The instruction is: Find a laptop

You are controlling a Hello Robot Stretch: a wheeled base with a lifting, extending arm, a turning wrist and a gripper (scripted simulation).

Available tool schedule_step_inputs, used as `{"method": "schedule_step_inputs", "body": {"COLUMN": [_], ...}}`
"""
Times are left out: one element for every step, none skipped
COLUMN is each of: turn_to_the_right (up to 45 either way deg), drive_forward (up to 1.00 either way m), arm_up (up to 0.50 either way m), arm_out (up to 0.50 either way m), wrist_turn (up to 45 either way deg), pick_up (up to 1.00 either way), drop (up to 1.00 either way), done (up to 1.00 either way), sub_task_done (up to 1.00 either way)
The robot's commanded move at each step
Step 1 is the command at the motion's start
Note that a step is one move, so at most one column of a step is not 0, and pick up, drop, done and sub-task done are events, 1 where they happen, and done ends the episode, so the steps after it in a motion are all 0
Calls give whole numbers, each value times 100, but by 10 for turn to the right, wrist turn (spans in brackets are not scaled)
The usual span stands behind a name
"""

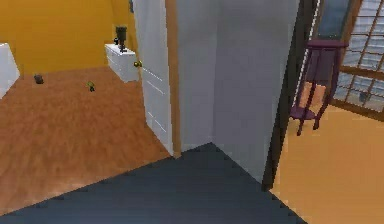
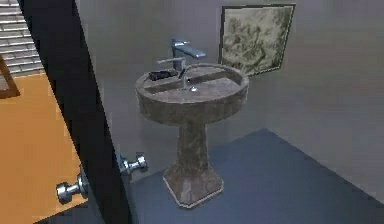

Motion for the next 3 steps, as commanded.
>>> {"method": "schedule_step_inputs", "body": {"turn_to_the_right": [0, 120, 0], "drive_forward": [15, 0, 30], "arm_up": [0, 0, 0], "arm_out": [0, 0, 0], "wrist_turn": [0, 0, 0], "pick_up": [0, 0, 0], "drop": [0, 0, 0], "done": [0, 0, 0], "sub_task_done": [0, 0, 0]}}
